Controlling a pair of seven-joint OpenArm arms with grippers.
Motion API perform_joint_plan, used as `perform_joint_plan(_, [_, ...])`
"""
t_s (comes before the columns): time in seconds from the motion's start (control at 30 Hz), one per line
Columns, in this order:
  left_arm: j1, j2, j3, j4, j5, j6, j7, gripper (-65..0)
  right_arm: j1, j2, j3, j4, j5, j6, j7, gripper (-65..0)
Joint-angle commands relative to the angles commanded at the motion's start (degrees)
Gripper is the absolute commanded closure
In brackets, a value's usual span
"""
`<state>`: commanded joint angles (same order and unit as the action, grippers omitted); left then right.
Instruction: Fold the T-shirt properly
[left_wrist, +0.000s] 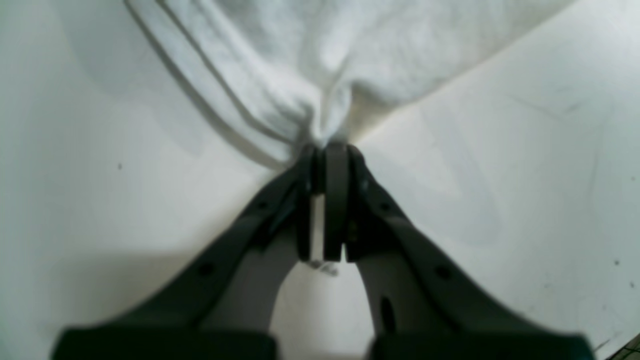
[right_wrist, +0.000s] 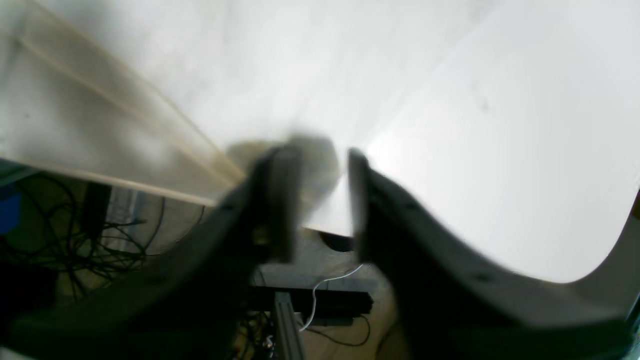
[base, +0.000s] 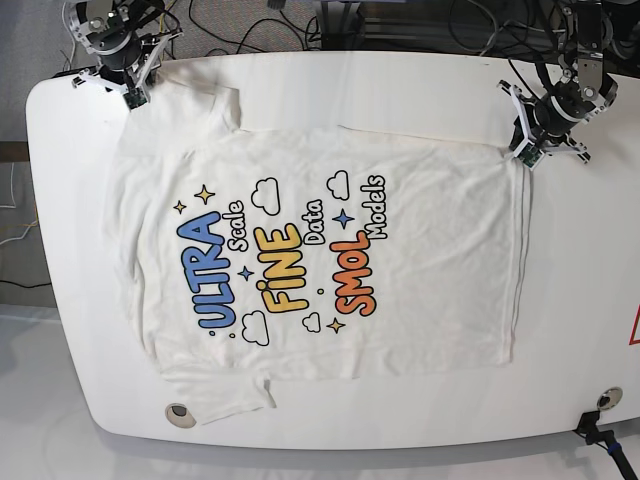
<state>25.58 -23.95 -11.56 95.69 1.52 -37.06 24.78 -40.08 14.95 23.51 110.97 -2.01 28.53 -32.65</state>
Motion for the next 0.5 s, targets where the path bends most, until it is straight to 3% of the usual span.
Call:
perform_joint_plan(0.13, [0.5,0.85,0.28,-0.17,-0.04,0.02,-0.3,0.0,-0.08,-0.89,1.19,1.59,-2.34,-0.8,0.8,-31.9])
perform_joint_plan(0.33, [0.7,1.71,0.4,-0.41,-0.14,0.03,-0.41,0.0,0.52,-2.2,1.89,2.78,-17.26,-1.11,-0.91,-33.8])
perform_joint_plan(0.5, [0.71,1.59,0.17,-0.3,-0.26,-0.01,-0.41,0.0,2.53,-1.87,2.6,2.21,-16.82,0.39,-4.93,-34.4])
